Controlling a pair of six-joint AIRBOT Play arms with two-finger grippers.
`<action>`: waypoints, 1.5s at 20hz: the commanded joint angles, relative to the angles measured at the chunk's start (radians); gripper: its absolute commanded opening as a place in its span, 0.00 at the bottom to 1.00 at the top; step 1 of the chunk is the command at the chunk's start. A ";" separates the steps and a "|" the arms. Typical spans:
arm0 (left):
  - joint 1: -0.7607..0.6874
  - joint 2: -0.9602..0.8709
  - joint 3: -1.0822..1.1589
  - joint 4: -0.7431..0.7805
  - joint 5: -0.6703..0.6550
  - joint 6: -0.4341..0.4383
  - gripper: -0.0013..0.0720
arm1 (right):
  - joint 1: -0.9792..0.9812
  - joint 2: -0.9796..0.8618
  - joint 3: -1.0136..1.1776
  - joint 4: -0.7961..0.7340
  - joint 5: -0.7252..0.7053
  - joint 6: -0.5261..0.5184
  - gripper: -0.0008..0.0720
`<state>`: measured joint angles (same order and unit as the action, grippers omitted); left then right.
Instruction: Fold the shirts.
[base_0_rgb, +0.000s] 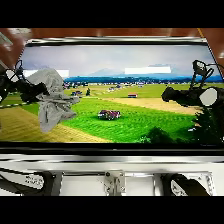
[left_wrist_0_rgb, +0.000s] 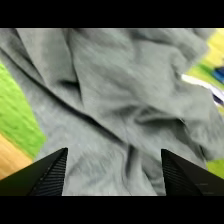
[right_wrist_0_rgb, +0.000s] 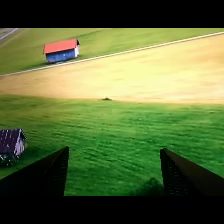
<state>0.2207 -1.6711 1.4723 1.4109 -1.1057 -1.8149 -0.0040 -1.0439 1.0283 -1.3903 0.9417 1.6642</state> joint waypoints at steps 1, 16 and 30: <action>0.054 -0.134 0.051 -0.064 0.039 0.017 1.00 | 0.001 0.000 0.001 0.002 -0.003 0.000 0.97; -0.150 0.248 0.108 -0.469 0.042 0.428 0.06 | 0.001 0.001 0.159 0.014 0.103 -0.138 0.97; -0.861 0.345 -0.087 -0.469 0.260 0.238 0.06 | 0.000 -0.040 0.417 -0.090 0.618 -0.184 0.97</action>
<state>-0.5079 -1.2633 1.4609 0.9451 -0.9710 -1.5352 -0.0036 -1.0645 1.4654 -1.4513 1.4937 1.4834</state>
